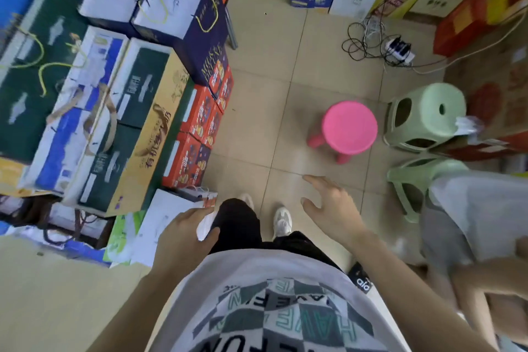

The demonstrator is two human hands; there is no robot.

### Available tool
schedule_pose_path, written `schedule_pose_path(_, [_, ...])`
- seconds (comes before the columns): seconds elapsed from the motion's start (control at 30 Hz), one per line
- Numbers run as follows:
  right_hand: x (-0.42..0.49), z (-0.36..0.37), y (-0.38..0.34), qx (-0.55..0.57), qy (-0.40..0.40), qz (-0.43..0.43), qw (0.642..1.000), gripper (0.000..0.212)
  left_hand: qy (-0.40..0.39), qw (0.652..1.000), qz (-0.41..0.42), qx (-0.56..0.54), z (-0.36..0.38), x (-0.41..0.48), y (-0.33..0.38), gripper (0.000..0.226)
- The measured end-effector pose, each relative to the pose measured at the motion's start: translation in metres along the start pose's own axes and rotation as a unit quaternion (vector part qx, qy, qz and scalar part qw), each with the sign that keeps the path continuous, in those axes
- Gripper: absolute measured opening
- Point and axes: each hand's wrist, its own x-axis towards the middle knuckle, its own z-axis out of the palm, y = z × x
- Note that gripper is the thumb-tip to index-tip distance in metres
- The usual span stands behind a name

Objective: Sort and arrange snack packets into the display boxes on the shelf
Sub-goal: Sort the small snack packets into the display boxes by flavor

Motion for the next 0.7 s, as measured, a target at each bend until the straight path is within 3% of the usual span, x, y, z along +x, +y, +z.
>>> schedule_pose_path(0.2, [0.104, -0.031, -0.039, 0.001, 0.006, 0.003, 1.000, 0.052, 0.000, 0.999, 0.032, -0.007, -0.055, 0.120, -0.001, 0.030])
schedule_pose_path(0.33, [0.154, -0.045, -0.061, 0.003, -0.010, 0.052, 0.999, 0.052, -0.016, 0.998, 0.068, -0.003, -0.101, 0.207, 0.010, 0.049])
schedule_pose_path(0.7, [0.282, -0.118, -0.079, 0.028, 0.019, 0.128, 0.991, 0.048, 0.006, 0.993, 0.117, -0.001, -0.196, 0.409, 0.090, 0.048])
